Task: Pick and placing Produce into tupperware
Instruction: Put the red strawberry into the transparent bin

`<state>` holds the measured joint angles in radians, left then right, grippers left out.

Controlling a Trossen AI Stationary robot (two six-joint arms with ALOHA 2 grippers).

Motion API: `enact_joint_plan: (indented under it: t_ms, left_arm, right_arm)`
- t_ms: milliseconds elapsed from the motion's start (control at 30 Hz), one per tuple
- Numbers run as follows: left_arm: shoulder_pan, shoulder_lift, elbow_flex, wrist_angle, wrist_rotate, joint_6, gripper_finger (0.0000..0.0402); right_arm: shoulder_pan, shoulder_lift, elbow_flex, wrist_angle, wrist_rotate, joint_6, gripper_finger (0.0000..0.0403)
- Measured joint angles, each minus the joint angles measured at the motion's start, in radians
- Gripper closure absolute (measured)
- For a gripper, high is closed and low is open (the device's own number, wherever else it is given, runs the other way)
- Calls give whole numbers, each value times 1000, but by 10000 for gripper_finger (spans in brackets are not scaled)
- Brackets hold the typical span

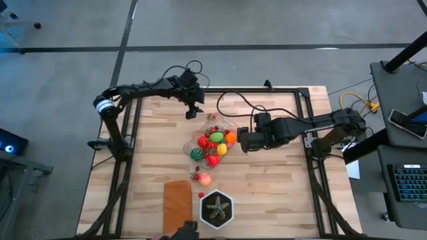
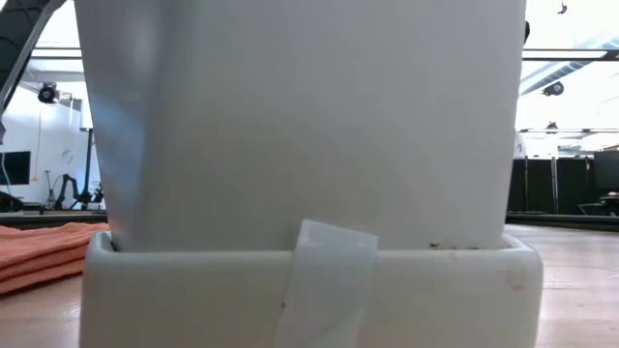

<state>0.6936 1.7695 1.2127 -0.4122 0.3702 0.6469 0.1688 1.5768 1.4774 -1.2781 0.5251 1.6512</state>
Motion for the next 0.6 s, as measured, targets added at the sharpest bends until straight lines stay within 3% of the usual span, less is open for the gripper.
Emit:
enact_joint_plan:
  t_ms: [100, 400, 600]
  left_arm:
    - [-23, 10, 3, 5, -4, -4, 190]
    - [-78, 105, 108, -74, -142, -8, 190]
    - [-129, 158, 170, -135, -146, -11, 190]
  right_arm:
    - [-3, 0, -5, 0, 0, 0, 51]
    - [-9, 0, -12, -4, 0, -10, 51]
    - [-10, 0, -12, -7, -4, -13, 51]
